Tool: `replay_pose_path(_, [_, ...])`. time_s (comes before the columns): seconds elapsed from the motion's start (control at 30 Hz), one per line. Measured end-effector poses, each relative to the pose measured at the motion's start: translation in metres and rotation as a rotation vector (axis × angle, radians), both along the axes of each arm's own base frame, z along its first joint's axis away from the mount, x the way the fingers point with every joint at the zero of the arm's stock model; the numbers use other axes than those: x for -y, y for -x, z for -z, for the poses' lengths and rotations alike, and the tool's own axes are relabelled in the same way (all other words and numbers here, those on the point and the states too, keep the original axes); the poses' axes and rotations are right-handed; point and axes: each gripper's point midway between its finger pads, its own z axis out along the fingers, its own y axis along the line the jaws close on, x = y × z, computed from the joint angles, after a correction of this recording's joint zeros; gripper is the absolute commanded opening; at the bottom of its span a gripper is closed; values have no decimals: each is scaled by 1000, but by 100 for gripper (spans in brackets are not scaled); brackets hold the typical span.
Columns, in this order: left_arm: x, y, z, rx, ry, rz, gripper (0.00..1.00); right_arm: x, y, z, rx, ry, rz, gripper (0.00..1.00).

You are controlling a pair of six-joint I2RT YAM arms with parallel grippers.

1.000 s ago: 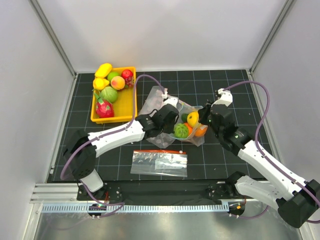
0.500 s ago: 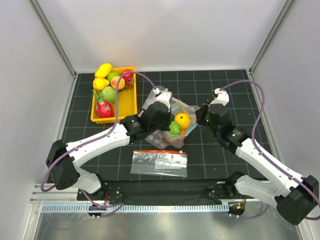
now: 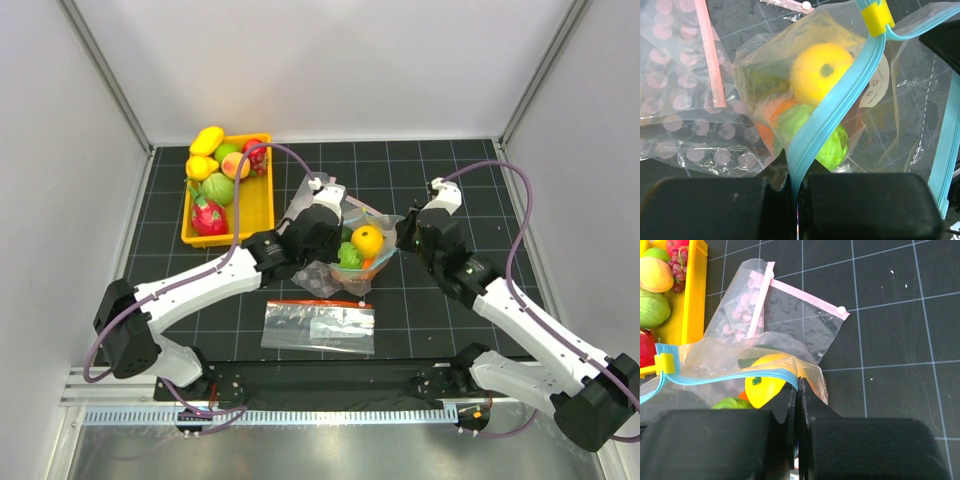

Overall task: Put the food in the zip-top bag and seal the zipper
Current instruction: Adjust the zipper food storage bag at the center of the board.

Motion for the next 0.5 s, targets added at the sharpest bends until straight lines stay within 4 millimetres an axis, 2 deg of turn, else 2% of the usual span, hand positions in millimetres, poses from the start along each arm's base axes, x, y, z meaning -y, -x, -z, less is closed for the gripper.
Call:
replay_pose_path(0.2, [2, -2, 5, -8, -11, 1, 0, 3, 1, -3, 6, 6, 9, 1])
replay_pose_path(0.27, [3, -1, 7, -11, -12, 3, 6, 3, 1, -3, 5, 7, 10, 1])
replay_pose_path(0.3, [3, -1, 7, -11, -11, 4, 21, 4, 1, -3, 5, 9, 11, 1])
replay_pose_path(0.33, [3, -1, 6, -11, -11, 5, 30, 4, 1, -3, 4, 9, 12, 1])
replay_pose_path(0.37, [3, -1, 6, -8, -13, 6, 51, 4, 1, -3, 3, 10, 12, 1])
replay_pose_path(0.43, [3, -2, 6, -5, -12, 6, 71, 5, 2, -3, 3, 13, 16, 1])
replay_pose_path(0.47, [3, -2, 5, -3, -11, 5, 87, 6, 2, -3, 4, 14, 18, 1])
replay_pose_path(0.5, [3, -2, 5, -1, -9, 5, 91, 7, 2, -4, 6, 14, 21, 1])
